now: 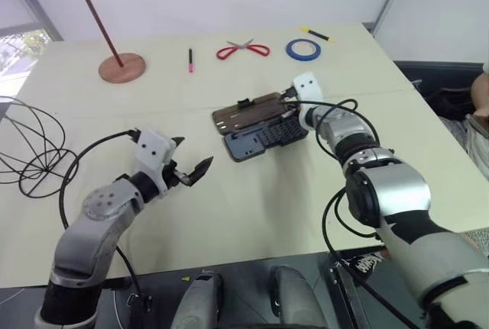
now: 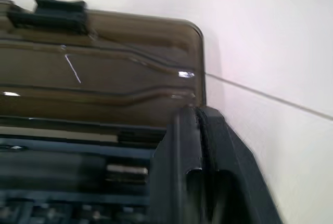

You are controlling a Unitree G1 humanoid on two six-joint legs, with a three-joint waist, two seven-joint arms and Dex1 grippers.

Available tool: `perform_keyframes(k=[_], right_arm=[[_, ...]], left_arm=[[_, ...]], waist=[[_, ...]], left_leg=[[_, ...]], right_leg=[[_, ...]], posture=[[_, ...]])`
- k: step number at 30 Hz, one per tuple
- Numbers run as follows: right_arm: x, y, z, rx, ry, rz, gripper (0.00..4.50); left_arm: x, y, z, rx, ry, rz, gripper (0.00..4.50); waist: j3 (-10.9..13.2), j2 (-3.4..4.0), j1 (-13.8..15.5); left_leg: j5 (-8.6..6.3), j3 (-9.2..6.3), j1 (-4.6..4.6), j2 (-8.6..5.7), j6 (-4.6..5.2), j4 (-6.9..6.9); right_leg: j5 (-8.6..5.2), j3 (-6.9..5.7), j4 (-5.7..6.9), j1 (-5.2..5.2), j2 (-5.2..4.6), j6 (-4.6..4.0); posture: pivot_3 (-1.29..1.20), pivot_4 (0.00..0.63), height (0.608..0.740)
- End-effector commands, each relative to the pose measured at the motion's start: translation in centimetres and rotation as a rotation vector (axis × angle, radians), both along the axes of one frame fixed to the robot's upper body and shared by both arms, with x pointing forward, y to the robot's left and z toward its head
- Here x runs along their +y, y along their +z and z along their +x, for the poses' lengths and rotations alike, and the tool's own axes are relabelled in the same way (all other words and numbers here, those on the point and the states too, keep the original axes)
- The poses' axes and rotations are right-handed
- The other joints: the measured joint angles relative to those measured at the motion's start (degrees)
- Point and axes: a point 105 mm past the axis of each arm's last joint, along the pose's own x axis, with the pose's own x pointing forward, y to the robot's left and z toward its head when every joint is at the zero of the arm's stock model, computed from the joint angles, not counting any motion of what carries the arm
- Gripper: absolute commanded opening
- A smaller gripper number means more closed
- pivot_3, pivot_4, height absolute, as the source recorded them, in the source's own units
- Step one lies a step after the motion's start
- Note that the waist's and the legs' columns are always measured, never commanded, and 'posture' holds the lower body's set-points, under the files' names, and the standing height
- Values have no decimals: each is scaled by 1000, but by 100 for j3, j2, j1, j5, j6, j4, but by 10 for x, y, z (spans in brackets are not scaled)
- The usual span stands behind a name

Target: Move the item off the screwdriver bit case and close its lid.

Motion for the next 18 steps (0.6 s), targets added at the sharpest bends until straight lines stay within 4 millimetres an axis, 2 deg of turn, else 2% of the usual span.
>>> perform_keyframes(k=[1,4,6,9,13,18], right_arm=[[17,52,6,-163,100,55,1826],[25,66,4,-223,156,50,3358],[31,77,-4,-295,214,26,4399],[38,86,-30,-384,269,9,4458],[43,81,-69,-399,281,29,4458],[39,70,-98,-377,221,50,4458]], left_arm=[[7,13,13,-51,17,7,4500],[8,17,24,-54,6,9,4500],[11,18,40,-55,17,24,4500],[16,18,70,-32,57,3,4500],[14,10,105,33,83,-1,4500],[-1,-1,130,117,58,15,4500]], waist=[[0,0,0],[0,0,0],[0,0,20],[-2,-2,56],[-1,-2,85],[-1,-2,132]], left_leg=[[0,0,0,0,0,0],[0,0,0,-1,0,0],[0,-1,-1,-1,-1,0],[1,-7,-3,-2,-2,5],[1,-8,-5,-6,-2,9],[1,-2,-5,-8,-2,12]], right_leg=[[0,0,0,0,1,0],[0,0,1,0,1,0],[0,0,1,-2,1,1],[0,-8,5,2,2,2],[0,-5,11,-3,-1,2],[0,-3,24,-10,-1,3]], posture=[[0,150,740],[0,150,740],[0,150,740],[0,150,740],[0,150,740],[0,150,740]])
